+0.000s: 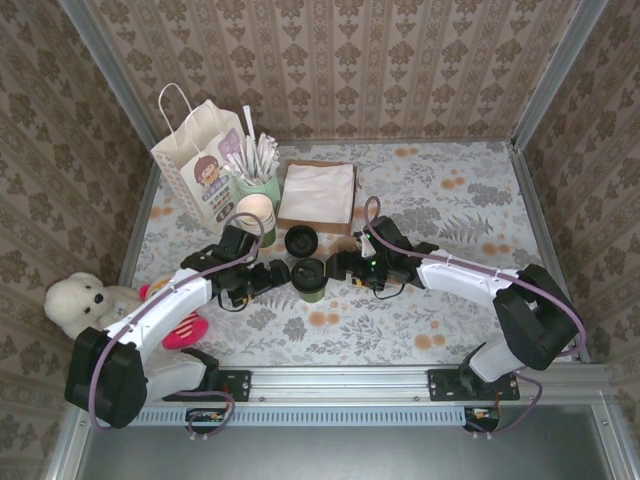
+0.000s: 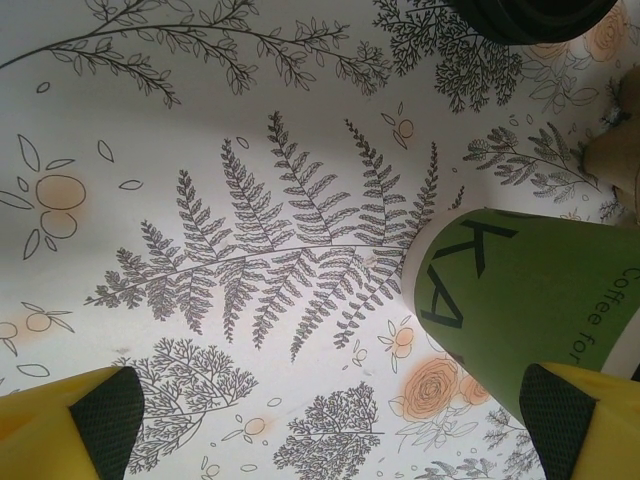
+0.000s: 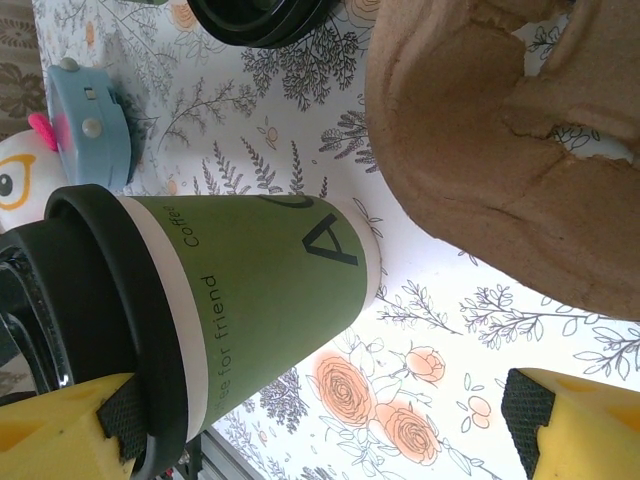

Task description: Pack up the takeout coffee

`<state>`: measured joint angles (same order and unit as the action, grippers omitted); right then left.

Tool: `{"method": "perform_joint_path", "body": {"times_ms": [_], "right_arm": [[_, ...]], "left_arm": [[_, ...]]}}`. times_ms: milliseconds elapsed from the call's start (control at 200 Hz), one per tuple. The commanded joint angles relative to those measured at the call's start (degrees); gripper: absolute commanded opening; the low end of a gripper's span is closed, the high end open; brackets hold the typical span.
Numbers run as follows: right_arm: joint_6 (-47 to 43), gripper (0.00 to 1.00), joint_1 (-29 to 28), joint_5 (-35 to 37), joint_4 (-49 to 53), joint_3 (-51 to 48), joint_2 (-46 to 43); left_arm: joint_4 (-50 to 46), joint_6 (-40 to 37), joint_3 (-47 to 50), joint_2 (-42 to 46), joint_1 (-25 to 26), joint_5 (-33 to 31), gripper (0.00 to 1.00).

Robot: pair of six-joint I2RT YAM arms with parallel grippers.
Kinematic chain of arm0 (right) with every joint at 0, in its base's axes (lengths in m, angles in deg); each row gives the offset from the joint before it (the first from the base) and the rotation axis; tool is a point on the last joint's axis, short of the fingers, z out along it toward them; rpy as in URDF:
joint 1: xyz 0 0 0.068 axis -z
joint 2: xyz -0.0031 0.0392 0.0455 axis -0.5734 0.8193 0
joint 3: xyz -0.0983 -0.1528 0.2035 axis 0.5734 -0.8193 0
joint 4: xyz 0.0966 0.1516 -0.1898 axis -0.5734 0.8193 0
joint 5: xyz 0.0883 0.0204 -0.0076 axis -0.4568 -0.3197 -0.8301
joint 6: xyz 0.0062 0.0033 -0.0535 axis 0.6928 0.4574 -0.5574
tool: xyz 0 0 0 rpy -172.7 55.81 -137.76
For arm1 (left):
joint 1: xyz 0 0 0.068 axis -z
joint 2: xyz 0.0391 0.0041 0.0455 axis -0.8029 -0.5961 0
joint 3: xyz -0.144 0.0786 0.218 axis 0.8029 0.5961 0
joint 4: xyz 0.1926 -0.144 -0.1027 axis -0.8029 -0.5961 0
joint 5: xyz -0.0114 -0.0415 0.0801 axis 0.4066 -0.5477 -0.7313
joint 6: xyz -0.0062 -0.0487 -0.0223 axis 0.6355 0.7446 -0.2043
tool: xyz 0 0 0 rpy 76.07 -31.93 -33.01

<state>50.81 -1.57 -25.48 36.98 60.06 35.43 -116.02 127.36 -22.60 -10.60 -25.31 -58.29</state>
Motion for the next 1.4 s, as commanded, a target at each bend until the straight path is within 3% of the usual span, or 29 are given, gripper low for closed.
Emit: {"method": "perform_joint_path", "body": {"times_ms": [0, 240, 465, 740, 1400], "right_arm": [[-2.8, 0.95, -0.4, 3.1, 5.4, 3.1, -2.7], [-8.0, 1.0, -2.2, 6.2, 7.2, 5.8, -4.6], [-5.9, 1.0, -7.9, 19.2, 14.2, 13.9, -1.2], [-3.7, 1.0, -10.9, 20.0, 28.3, 28.0, 8.0], [-10.0, 1.0, -17.1, 26.4, 36.4, 38.6, 17.3]], "left_arm": [[-1.0, 0.0, 0.4, 1.2, -0.3, -0.1, 1.0], [-3.4, -0.2, 0.6, 4.0, -3.6, -3.0, 1.0], [-2.2, 3.1, 1.6, 0.8, -5.2, -5.4, 1.0], [3.4, 4.9, 1.3, -3.7, -4.9, -5.3, 1.0], [6.4, 6.1, 2.7, -6.9, -3.2, -3.8, 1.0]]}}
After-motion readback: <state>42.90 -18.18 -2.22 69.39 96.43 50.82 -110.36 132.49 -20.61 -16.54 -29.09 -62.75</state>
